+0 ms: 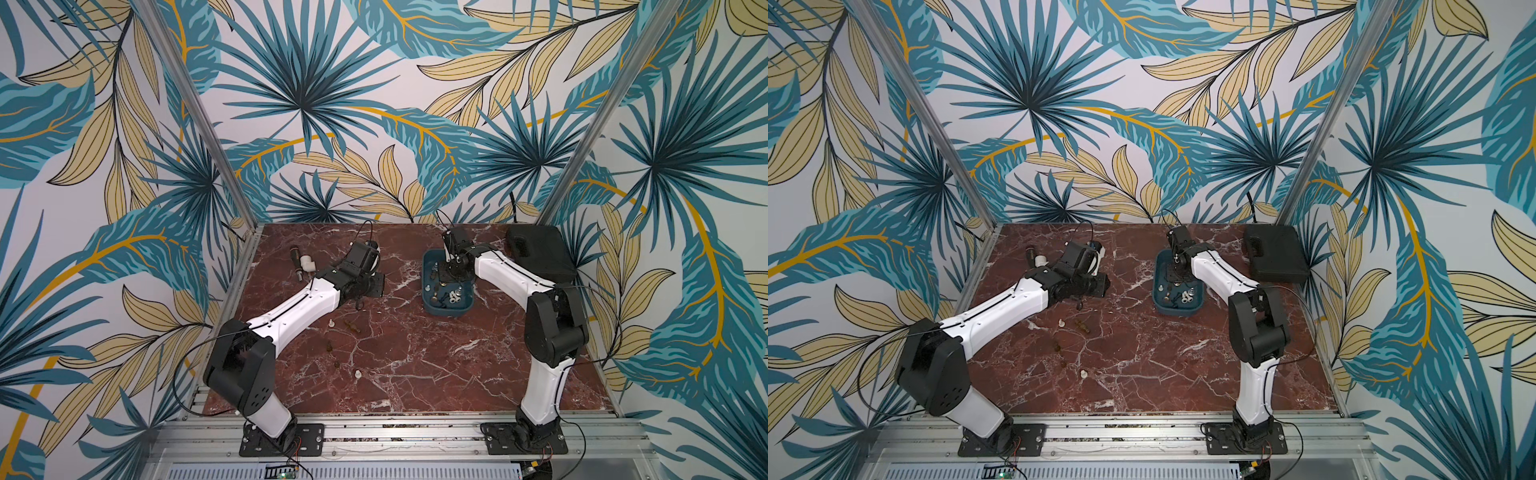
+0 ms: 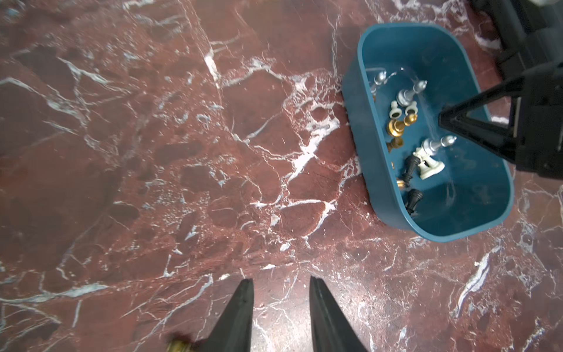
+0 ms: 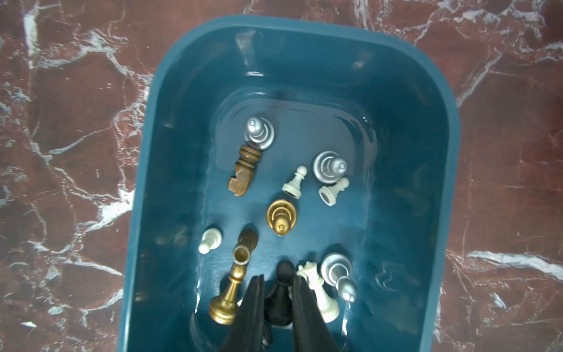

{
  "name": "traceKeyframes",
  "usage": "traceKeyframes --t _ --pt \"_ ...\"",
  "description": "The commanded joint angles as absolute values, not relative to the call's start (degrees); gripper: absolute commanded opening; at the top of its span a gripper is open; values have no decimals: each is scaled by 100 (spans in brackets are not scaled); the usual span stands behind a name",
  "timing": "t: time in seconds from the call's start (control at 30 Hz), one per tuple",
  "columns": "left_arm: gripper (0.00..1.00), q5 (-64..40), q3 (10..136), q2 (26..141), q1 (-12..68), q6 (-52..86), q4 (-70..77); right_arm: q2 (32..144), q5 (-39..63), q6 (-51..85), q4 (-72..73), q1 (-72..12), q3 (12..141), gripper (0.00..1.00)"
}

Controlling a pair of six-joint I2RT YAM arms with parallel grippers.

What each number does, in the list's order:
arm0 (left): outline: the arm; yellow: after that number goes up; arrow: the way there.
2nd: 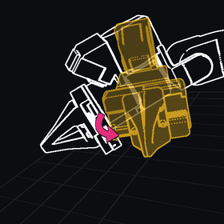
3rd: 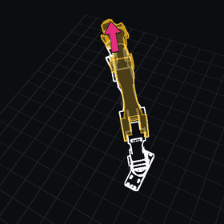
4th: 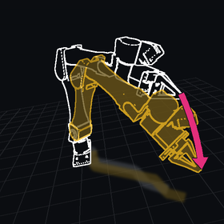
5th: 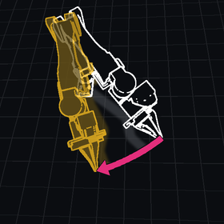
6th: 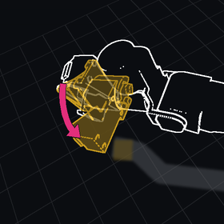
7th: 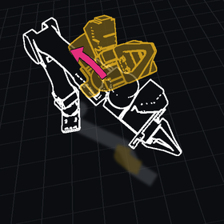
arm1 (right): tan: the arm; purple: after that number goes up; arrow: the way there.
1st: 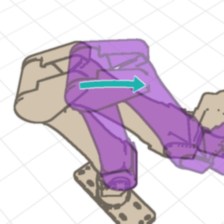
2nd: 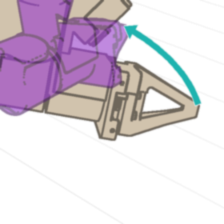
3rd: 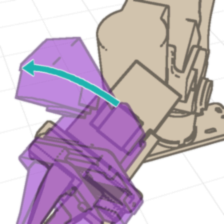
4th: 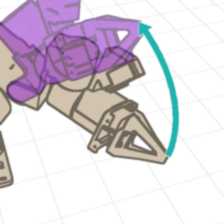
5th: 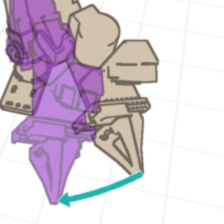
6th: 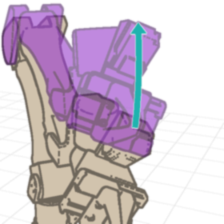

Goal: Put the chess pieces into the storage box
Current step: Place the chess piece in the storage box, then pick up the chess piece at the center of the board.

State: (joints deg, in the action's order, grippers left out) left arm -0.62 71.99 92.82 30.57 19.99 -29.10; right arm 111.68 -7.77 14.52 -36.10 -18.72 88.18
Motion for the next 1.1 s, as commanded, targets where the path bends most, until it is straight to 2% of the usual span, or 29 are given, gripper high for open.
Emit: traceKeyframes --t 0.0,0.23,0.4,0.6,0.93,1.07 --pt "35 -86 7469 9394 3050 2023 -3017 11321 -724 1397 -3709 -1791 8772 22" --pt "35 523 7713 9466 3050 2057 -3813 11152 -648 1458 -3707 -1777 8725 35" --pt "35 944 7231 9163 3011 2454 -4363 10574 -515 1530 -3696 -1791 8575 36" --pt "36 968 6190 8669 2791 2949 -4540 9919 -369 1591 -3496 -1827 8294 37" --pt "36 1375 5569 8472 2600 2975 -4398 9671 -325 1626 -3411 -1910 8089 37" --pt "35 1222 5527 8626 2364 2760 -4103 9626 -326 1631 -3408 -1949 8081 37"
